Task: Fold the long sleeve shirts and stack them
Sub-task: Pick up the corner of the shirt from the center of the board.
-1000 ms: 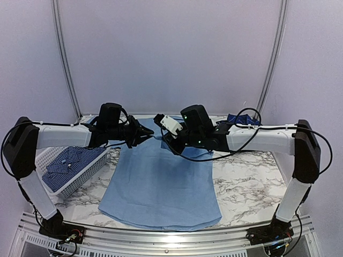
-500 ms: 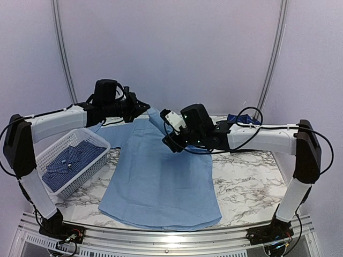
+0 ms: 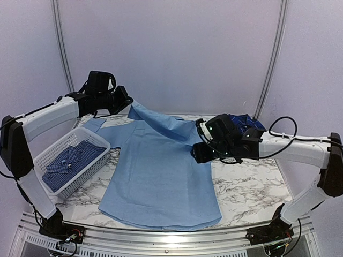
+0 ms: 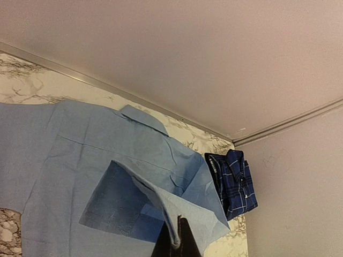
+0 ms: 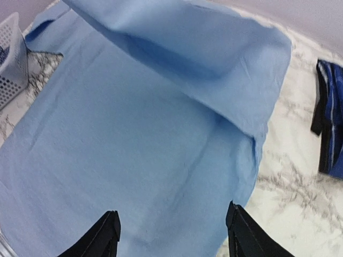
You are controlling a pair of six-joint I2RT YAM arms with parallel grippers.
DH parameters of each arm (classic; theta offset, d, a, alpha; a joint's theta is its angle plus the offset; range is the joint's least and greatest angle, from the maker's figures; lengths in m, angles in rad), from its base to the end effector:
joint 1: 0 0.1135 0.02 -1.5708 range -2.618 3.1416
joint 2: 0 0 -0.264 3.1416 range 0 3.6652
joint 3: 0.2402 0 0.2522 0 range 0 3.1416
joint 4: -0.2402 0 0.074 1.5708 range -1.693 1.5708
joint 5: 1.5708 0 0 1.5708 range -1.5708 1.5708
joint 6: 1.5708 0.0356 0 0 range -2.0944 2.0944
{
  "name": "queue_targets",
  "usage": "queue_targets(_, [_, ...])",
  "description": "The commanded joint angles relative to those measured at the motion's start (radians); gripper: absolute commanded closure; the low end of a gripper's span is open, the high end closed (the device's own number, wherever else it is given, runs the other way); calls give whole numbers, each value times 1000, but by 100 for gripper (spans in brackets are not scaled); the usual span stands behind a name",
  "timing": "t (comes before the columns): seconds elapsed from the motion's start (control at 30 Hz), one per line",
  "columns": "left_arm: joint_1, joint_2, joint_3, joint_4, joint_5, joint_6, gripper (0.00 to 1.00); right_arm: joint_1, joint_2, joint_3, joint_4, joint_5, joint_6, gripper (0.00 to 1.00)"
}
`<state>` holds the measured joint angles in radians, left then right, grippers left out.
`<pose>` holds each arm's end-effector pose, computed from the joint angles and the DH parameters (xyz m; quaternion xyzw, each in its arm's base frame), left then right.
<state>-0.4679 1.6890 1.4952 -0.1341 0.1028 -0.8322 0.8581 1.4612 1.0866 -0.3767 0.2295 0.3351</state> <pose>0.3613 -0.1867 0.3521 -0.1177 0.8039 -0.3852 0.4376 0.2157 0.2372 0.2679 -0.1915 0.8920 0.1355 0.3864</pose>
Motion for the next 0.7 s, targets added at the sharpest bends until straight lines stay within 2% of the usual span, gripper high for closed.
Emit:
queue_targets(0.0, [16,-62,-19,-48,-57,49,100,14,-92,-104,-151,-22,201,37])
queue_targets(0.37, [20,-62,-10,-48,-44,62,100,158,-343,-409,-241,-147,556,56])
queue_targets(0.5, [19,-59,-3,-47,-38,62,100,205,-380,-478,-249,-187,624,61])
queue_targets(0.67, [20,-56,-1,-47,-39,65,100,225,-405,-527,-236,-218,660,63])
